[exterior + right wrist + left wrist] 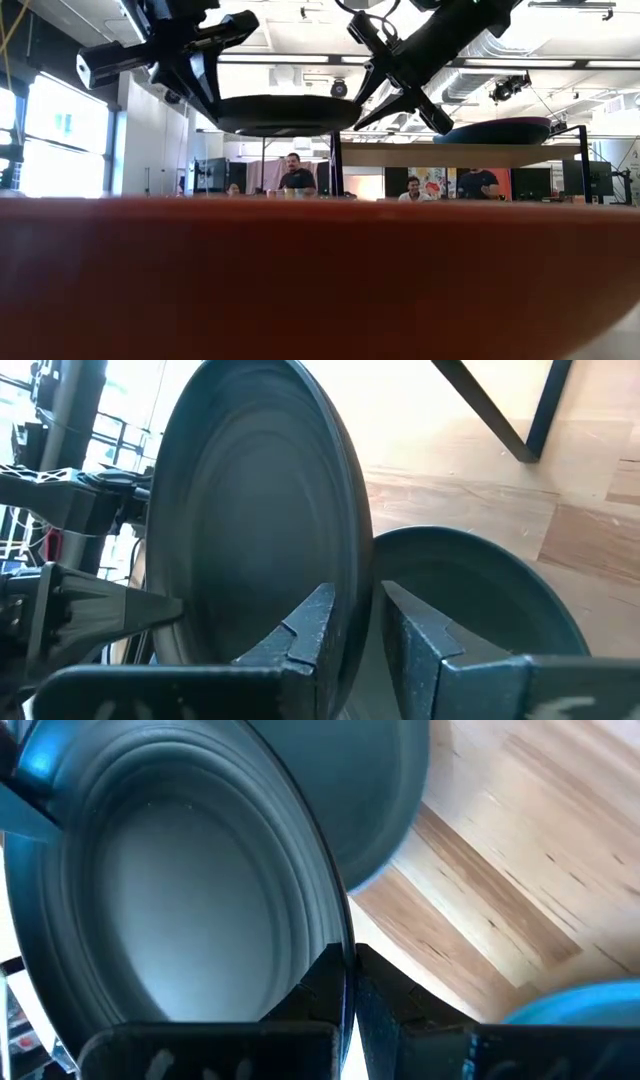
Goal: Place and stack plates onto a shelf
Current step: Stack the black plate on top of the purple plate on the shelf
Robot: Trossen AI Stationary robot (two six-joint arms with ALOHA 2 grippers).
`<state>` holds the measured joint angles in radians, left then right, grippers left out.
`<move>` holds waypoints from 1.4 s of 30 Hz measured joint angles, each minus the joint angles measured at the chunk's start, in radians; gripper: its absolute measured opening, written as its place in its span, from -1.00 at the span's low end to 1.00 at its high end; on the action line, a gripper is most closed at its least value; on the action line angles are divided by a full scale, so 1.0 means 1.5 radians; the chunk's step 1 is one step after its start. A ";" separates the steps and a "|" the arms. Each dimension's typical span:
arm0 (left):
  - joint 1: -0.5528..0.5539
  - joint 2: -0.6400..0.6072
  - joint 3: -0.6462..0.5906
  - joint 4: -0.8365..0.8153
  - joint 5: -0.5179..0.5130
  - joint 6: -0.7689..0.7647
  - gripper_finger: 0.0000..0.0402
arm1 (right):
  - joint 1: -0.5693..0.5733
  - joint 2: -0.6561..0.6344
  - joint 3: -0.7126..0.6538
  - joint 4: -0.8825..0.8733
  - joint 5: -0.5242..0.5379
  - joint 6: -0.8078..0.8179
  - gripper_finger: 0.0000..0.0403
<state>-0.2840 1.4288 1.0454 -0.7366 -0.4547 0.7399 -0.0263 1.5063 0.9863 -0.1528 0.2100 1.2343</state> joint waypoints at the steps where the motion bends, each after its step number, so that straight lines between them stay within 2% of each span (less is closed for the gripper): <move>1: 0.000 0.000 0.000 0.003 0.000 0.004 -1.00 | 0.000 0.000 0.000 0.000 0.000 0.000 -0.67; 5: 0.000 0.000 0.000 0.002 0.000 0.014 -1.00 | -0.001 0.000 0.000 0.000 -0.005 -0.001 -0.70; 11: 0.000 0.000 0.000 0.006 -0.002 0.016 -0.95 | -0.002 0.000 0.000 -0.004 -0.008 -0.008 -0.97; 24: 0.002 0.000 0.000 0.032 -0.002 0.000 -0.78 | -0.001 0.000 0.000 -0.017 -0.017 -0.002 -0.99; 38: 0.002 0.000 0.000 0.030 0.033 -0.107 -0.33 | -0.001 0.000 0.000 -0.018 -0.018 -0.002 -1.00; 42: -0.004 0.000 0.000 0.030 -0.019 -0.119 -0.27 | -0.001 0.000 0.000 -0.019 -0.018 -0.002 -1.00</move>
<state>-0.2903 1.4284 1.0454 -0.6909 -0.4826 0.5607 -0.0280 1.5063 0.9863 -0.1812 0.1833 1.2308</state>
